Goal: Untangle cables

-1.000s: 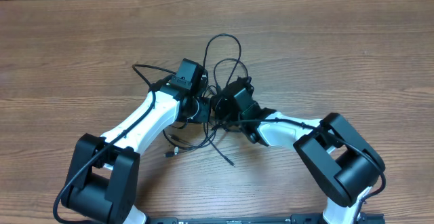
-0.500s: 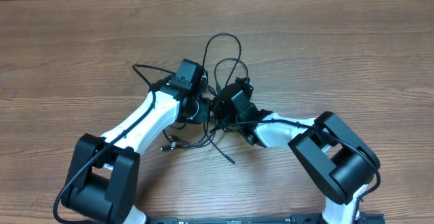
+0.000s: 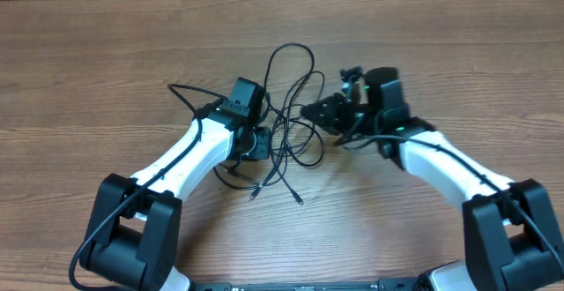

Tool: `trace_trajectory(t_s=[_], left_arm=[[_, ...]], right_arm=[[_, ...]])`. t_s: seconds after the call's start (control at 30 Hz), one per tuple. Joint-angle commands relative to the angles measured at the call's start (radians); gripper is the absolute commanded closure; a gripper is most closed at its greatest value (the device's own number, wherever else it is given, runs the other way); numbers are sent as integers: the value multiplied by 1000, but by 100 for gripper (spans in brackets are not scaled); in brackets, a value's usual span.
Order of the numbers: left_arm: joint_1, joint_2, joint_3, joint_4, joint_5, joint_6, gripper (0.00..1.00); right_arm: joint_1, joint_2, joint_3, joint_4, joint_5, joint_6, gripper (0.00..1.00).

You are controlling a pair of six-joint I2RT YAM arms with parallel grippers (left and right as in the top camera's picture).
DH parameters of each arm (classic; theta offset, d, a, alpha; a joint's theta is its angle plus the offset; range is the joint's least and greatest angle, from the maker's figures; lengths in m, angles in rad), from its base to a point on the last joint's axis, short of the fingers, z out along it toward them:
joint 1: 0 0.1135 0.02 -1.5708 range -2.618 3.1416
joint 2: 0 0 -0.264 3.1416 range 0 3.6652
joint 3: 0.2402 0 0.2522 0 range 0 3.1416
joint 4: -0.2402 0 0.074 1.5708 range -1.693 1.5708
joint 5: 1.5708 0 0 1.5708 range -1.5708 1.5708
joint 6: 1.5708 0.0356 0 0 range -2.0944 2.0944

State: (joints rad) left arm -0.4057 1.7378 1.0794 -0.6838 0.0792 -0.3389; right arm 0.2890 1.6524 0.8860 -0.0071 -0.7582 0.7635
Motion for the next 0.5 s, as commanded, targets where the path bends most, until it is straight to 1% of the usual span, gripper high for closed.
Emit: trace_trajectory(t_s=[0.0, 0.03, 0.13, 0.2, 0.23, 0.3, 0.37, 0.4, 0.43, 0.47], left_arm=[[0, 8, -13, 1, -16, -17, 96], [0, 8, -13, 1, -16, -17, 96], [0, 8, -15, 3, -16, -17, 96], [0, 8, -26, 17, -16, -17, 96], [0, 8, -31, 27, -15, -17, 96], [0, 8, -32, 30, -9, -17, 95], [0, 8, -32, 31, -9, -17, 96], [0, 8, -32, 31, -9, -17, 95], [0, 8, -32, 31, -9, -17, 96], [0, 8, -32, 33, -8, -17, 96]], right_arm=[[-105, -8, 0, -114, -156, -178, 96], [-134, -8, 0, -160, -156, -210, 96], [-240, -8, 0, -325, -139, -372, 96], [-287, -8, 0, -390, -45, -411, 96], [-323, -8, 0, -438, 81, -421, 96], [-361, -8, 0, -490, 182, -421, 96], [-370, -8, 0, -511, 93, -431, 76], [-361, -8, 0, -506, 6, -463, 69], [-351, -8, 0, -500, -40, -483, 63], [-330, -8, 0, -485, -90, -497, 54]])
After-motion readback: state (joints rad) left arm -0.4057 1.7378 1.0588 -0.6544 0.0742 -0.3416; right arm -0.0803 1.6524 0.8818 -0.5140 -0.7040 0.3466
